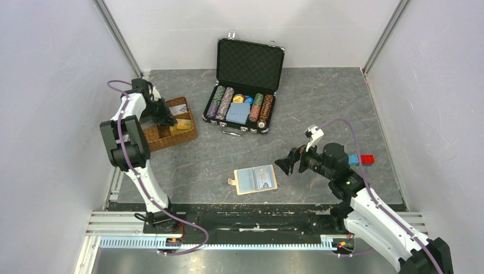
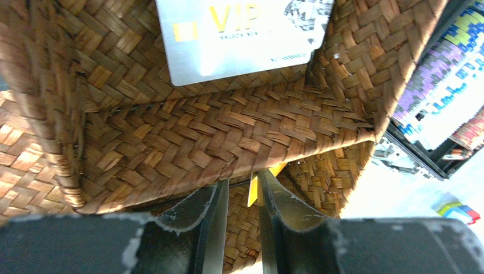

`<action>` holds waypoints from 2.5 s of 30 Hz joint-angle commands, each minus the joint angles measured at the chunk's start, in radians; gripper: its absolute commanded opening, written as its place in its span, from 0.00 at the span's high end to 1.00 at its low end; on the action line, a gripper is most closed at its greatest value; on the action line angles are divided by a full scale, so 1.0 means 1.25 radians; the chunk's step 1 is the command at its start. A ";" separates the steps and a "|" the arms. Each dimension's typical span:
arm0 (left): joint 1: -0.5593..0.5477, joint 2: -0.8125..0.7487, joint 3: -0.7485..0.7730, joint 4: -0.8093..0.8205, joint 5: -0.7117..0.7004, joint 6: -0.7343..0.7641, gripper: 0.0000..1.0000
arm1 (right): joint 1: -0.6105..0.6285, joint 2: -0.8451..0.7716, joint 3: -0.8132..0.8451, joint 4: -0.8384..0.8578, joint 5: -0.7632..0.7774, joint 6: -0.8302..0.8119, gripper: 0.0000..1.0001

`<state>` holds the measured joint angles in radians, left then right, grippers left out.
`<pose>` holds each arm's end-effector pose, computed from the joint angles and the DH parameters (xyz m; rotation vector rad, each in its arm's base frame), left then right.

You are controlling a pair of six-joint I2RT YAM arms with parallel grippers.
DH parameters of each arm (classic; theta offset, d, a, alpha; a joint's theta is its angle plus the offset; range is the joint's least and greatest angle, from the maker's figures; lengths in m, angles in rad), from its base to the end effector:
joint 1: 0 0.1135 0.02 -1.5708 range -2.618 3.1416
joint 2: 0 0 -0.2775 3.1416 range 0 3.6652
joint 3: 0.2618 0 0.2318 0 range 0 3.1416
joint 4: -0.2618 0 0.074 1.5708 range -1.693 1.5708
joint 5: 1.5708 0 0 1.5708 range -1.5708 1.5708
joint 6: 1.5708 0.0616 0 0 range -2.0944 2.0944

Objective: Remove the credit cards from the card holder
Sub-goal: Place the credit card in the storage box, then remove the credit card from the card holder.

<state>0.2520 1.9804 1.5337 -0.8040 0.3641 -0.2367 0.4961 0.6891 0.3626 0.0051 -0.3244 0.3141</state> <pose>0.3926 0.0784 0.2005 -0.5917 2.7143 -0.5078 0.1338 0.0947 0.2331 -0.4071 1.9249 0.8491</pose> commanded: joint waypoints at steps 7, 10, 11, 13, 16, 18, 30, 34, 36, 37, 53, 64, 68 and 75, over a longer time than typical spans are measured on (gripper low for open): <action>0.004 -0.015 0.042 0.016 -0.077 0.034 0.71 | 0.001 0.016 0.044 0.030 -0.001 0.005 0.02; 0.004 -0.011 0.043 0.016 -0.080 0.032 0.72 | 0.001 0.020 0.041 0.033 -0.003 0.007 0.02; 0.004 -0.010 0.044 0.016 -0.082 0.031 0.72 | 0.001 0.020 0.042 0.033 -0.004 0.007 0.02; 0.003 -0.009 0.044 0.016 -0.087 0.030 0.72 | 0.001 0.020 0.041 0.035 -0.004 0.008 0.02; 0.003 -0.014 0.047 0.016 -0.075 0.029 0.72 | 0.001 0.022 0.041 0.036 -0.004 0.008 0.02; 0.002 -0.022 0.047 0.016 -0.059 0.026 0.72 | 0.001 0.022 0.041 0.036 -0.003 0.009 0.02; -0.086 -0.216 -0.008 0.017 -0.002 -0.026 0.65 | 0.001 0.068 0.056 -0.002 0.027 0.036 0.04; -0.155 -0.324 -0.068 0.031 -0.002 -0.043 0.63 | 0.002 0.077 0.048 -0.032 0.033 0.051 0.05; -0.191 -0.373 -0.113 0.051 0.000 -0.048 0.59 | 0.002 0.074 0.042 -0.038 0.039 0.053 0.05; -0.227 -0.395 -0.130 0.054 -0.001 -0.042 0.55 | 0.003 0.071 0.040 -0.041 0.041 0.054 0.05; -0.581 -0.686 -0.559 0.219 -0.068 -0.200 0.49 | 0.003 0.059 0.041 -0.090 0.072 0.043 0.05; -0.629 -0.762 -0.771 0.394 -0.047 -0.326 0.47 | 0.006 0.045 0.008 -0.085 0.077 0.065 0.07; -0.634 -0.759 -0.800 0.425 -0.045 -0.336 0.47 | 0.032 0.067 -0.024 -0.047 0.076 0.100 0.11; -0.659 -0.772 -0.799 0.469 -0.010 -0.361 0.49 | 0.171 0.167 -0.023 0.055 0.124 0.150 0.24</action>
<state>-0.5465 1.0416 0.5209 -0.3061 0.3191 -0.6342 0.6319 0.8402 0.3241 -0.0605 -0.2096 0.4564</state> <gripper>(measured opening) 0.512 0.802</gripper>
